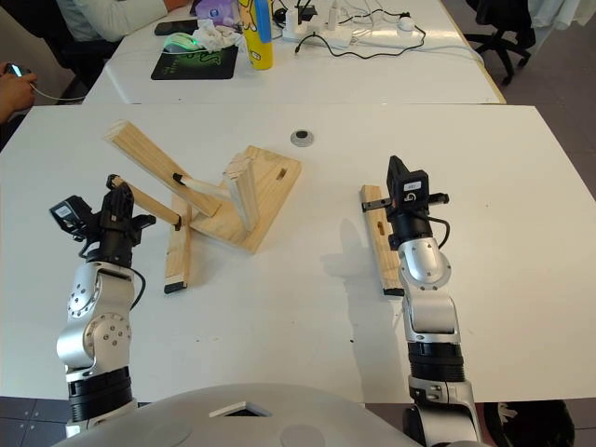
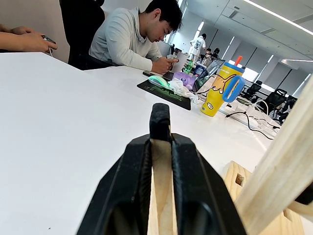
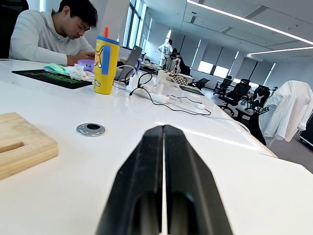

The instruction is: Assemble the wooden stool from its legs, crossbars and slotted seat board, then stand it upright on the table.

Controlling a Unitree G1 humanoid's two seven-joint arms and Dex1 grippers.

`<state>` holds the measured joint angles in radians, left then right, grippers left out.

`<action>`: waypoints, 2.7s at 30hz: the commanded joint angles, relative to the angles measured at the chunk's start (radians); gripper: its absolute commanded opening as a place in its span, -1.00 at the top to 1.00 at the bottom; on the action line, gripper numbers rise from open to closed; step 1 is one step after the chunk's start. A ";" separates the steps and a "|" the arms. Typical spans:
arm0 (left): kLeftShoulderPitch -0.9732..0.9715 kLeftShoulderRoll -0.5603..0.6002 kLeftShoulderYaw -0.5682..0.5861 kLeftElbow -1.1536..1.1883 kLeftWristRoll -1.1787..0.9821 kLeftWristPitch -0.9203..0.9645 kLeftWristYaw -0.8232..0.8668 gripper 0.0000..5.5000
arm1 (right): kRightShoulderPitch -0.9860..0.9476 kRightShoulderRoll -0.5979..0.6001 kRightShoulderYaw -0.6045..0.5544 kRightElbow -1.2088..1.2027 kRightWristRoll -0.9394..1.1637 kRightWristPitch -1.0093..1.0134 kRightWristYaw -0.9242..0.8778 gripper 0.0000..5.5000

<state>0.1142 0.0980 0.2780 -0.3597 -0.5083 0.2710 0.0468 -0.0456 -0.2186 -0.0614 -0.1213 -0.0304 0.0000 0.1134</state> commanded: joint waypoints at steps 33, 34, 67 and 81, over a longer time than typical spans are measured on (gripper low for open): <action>0.211 0.110 -0.201 0.168 0.379 -0.006 -0.126 0.84 | -0.030 -0.002 0.000 0.003 0.007 0.011 0.022 1.00; 0.201 0.105 -0.183 0.167 0.359 0.002 -0.127 0.84 | -0.030 -0.002 0.000 0.005 0.007 0.011 0.022 1.00; 0.231 0.186 -0.097 -0.106 0.177 0.276 -0.278 0.05 | 0.024 0.017 0.006 -0.027 -0.017 0.012 -0.010 1.00; 0.264 0.233 -0.155 -0.062 0.278 0.324 -0.275 0.05 | 0.028 0.018 0.008 -0.033 -0.021 0.016 -0.009 1.00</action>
<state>0.3648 0.3116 0.1317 -0.4366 -0.2524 0.5833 -0.2284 -0.0202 -0.2076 -0.0569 -0.1448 -0.0522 0.0069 0.1084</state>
